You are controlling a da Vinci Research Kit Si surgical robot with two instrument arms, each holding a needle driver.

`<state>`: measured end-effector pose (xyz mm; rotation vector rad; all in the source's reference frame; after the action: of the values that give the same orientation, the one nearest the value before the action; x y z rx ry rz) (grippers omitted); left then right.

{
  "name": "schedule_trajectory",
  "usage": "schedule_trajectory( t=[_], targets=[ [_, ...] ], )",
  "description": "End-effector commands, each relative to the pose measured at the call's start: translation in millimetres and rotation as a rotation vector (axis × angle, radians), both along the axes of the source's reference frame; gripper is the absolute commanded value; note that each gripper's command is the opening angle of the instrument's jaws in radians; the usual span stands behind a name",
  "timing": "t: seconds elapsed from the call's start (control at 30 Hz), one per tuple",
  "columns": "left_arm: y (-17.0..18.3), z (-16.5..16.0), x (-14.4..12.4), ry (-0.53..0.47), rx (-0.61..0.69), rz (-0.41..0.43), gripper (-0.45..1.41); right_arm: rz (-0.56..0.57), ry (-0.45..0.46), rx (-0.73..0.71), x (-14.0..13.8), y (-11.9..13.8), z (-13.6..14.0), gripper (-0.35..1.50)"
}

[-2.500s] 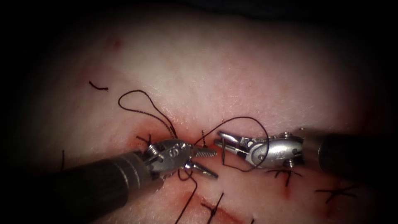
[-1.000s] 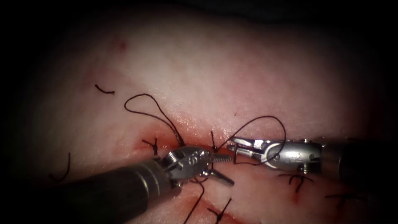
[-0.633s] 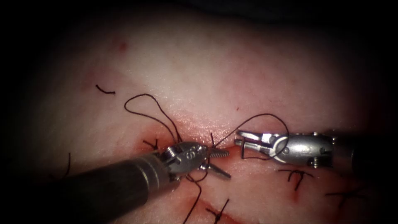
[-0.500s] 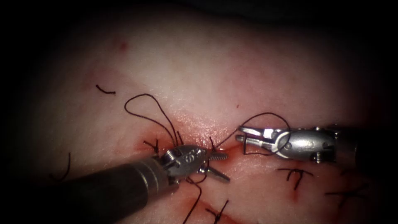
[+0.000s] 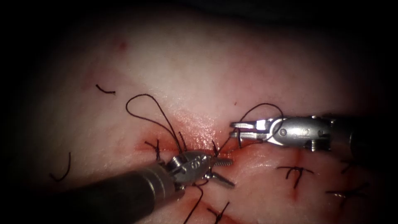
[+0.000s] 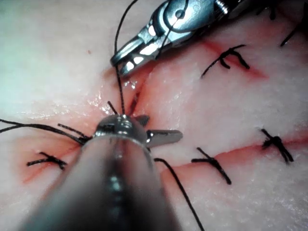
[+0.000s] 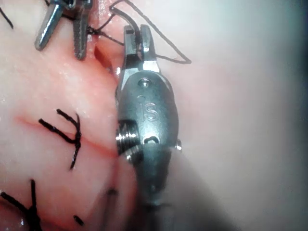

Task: Wound Closure
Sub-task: Throw the needle through the top of the wound with the right tool.

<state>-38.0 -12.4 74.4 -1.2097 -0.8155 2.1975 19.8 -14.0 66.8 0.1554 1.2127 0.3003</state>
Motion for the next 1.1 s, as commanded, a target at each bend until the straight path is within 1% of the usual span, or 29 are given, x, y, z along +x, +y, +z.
schedule_trajectory(
  t=[0.03, 0.1, 0.17, 0.2, 0.23, 0.33, 0.47, 0.63, 0.87, 0.9, 0.93, 1.1],
  targets=[
    [0.3, 0.5, -0.5, -0.002, -0.003, 0.002, 0.26, 0.015, 0.004, 0.036, 0.9, 0.7, 0.9, -0.35],
    [0.2, 0.5, -0.5, -0.002, -0.003, 0.002, 0.26, 0.024, 0.006, 0.060, 0.7, 1.4, 1.2, -0.35],
    [0.1, 0.5, -0.5, -0.002, -0.004, 0.003, 0.26, 0.041, 0.007, 0.115, 0.6, 2.2, 1.5, -0.35],
    [0.1, 0.5, -0.5, -0.002, -0.004, 0.003, 0.26, 0.041, 0.007, 0.115, 0.6, 2.2, 1.5, -0.35],
    [0.1, 0.6, -0.5, -0.002, -0.004, 0.003, 0.26, 0.057, 0.010, 0.156, 0.6, 3.0, 1.8, -0.35],
    [0.0, 0.5, -0.5, 0.000, 0.000, 0.000, 0.26, 0.076, 0.015, 0.213, 0.6, 3.7, 2.3, -0.35],
    [-0.1, 0.6, -0.5, 0.000, -0.001, 0.000, 0.26, 0.098, 0.025, 0.293, 0.6, 4.6, 2.7, -0.35],
    [-0.1, 0.6, -0.6, -0.002, 0.001, 0.001, 0.27, 0.116, 0.032, 0.353, 0.9, 5.1, 3.2, -0.35],
    [-0.2, 0.4, -0.7, -0.004, 0.002, 0.003, 0.27, 0.147, 0.033, 0.348, 1.1, 5.6, 3.0, -0.35],
    [-0.2, 0.4, -0.7, -0.004, 0.002, 0.003, 0.27, 0.164, 0.035, 0.321, 1.0, 6.0, 2.9, -0.35],
    [-0.2, 0.5, -0.7, -0.004, 0.002, 0.003, 0.27, 0.163, 0.042, 0.252, 0.9, 6.4, 2.5, -0.35],
    [-0.3, 0.6, -0.6, -0.004, 0.000, 0.003, 0.27, 0.172, 0.055, 0.189, 0.7, 7.3, 1.5, -0.35]
  ],
)
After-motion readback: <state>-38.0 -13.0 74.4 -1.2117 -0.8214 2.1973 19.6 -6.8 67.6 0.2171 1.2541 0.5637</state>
